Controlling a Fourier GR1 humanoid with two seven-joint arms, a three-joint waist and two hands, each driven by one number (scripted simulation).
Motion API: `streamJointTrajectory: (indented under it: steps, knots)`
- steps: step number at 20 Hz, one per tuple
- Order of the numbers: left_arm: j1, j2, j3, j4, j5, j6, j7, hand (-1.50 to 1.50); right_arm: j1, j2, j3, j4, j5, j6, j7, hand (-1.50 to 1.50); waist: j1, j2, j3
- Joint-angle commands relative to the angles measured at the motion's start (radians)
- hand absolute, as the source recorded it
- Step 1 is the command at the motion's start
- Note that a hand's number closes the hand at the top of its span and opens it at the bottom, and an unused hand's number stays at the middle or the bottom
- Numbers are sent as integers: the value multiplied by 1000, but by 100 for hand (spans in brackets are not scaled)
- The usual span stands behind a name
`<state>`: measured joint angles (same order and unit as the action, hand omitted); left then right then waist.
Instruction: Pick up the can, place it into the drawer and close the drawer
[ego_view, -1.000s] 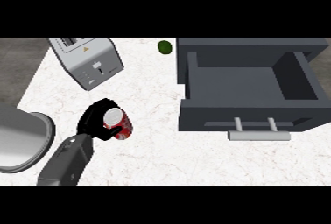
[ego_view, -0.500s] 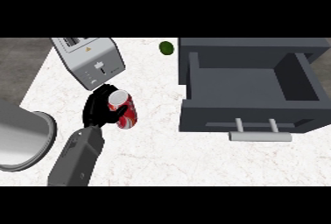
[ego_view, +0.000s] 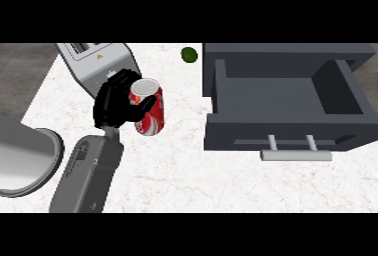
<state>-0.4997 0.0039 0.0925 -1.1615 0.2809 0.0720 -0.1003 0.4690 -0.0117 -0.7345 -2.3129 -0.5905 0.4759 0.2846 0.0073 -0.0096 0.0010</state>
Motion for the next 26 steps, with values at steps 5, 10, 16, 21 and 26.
streamJointTrajectory:
  steps: [5, 10, 16, 21, 26]
  knots:
    - [13, -4, -144, -227, -16, 184, 146, 150, -42, -54, -28, 29, -33, -5, 10, -150, -12, 8, -1]
    - [-171, -4, -145, -192, -49, 282, 248, 150, -20, 10, 69, 28, 71, -23, -46, -150, -18, 9, -1]
    - [-341, -4, -142, -53, -53, 319, 271, 150, -46, -1, 20, 60, 42, 10, -36, -150, -23, 11, -1]
    - [-426, -4, -192, -24, -5, 401, 294, 150, -52, -35, 0, 81, 19, 18, -27, -150, -23, 10, -1]
    - [-532, -4, -194, 112, 29, 426, 251, 150, 12, 11, 79, 22, 31, 0, -69, -150, -38, 12, 0]
